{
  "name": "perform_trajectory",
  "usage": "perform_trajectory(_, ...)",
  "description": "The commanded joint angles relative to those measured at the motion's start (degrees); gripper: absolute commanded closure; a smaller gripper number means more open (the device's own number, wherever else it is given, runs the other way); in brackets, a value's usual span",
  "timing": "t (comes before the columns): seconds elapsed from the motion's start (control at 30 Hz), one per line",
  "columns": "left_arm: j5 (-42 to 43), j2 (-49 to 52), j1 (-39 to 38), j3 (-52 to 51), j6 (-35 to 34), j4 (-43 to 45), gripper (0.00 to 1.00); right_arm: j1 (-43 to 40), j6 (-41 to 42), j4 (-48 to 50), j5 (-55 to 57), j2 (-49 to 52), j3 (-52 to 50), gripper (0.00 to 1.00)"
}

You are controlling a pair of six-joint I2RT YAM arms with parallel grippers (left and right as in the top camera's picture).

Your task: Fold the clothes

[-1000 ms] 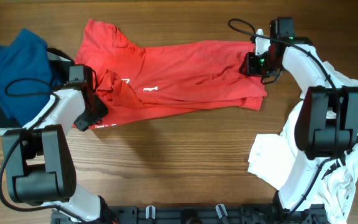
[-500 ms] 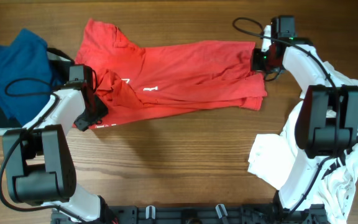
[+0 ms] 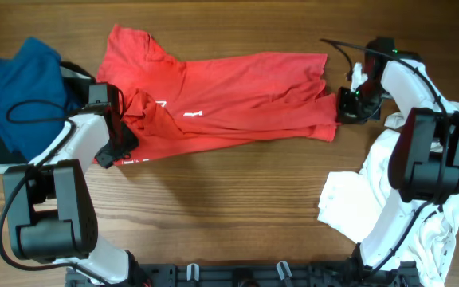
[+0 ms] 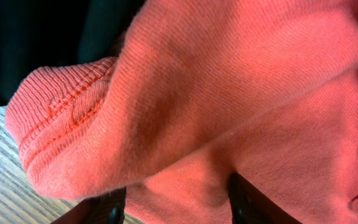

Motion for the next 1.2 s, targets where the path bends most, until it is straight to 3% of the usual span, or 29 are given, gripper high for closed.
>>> perform_trajectory(0.0,3.3,5.2,-1.1,-4.7,1.0,-2.9,0.45,0.0,-5.0,-1.6,-9.6,-1.2,-2.3,0.81)
perform_trajectory(0.23,3.4,5.2,-1.1,-4.7,1.0,-2.9,0.45,0.0,-8.3,-4.7,-14.3,-1.5,-2.6,0.75)
perform_trajectory(0.4,3.4,5.2,-1.1,-4.7,1.0,-2.9,0.44,-0.1,-4.3,-6.2,-5.9,-1.5,-2.7,0.75)
perform_trajectory(0.43,3.3,5.2,-1.1,-4.7,1.0,-2.9,0.44,0.1,-4.7,-6.0,-6.1,-1.5,-2.7,0.76)
perform_trajectory(0.53,3.4,5.2,-1.1,-4.7,1.0,-3.1,0.45,0.1,-4.7,-5.7,-6.1,-1.5,-2.7,0.95)
perform_trajectory(0.67,3.3,5.2,-1.1,-4.7,1.0,-4.0,0.47,0.1,-4.2,-6.3,-0.7,-1.5,-2.7,0.96)
perform_trajectory(0.73,3.1,5.2,-1.1,-4.7,1.4,-4.9,0.60,-0.2,0.6,-7.1,7.9,-1.5,-2.7,0.96)
perform_trajectory(0.77,2.8,5.2,-1.1,-4.7,2.3,-5.7,0.78,-0.8,4.1,-7.8,13.8,-1.5,-2.7,0.96)
perform_trajectory(0.83,2.4,5.2,-0.9,-4.7,2.5,-7.4,0.95,-2.1,8.0,-8.6,18.0,-1.5,-2.7,0.96)
perform_trajectory(1.17,-0.3,3.1,-0.2,-4.7,2.2,-14.9,0.96,-9.2,10.6,-8.1,21.1,-6.8,-2.7,0.96)
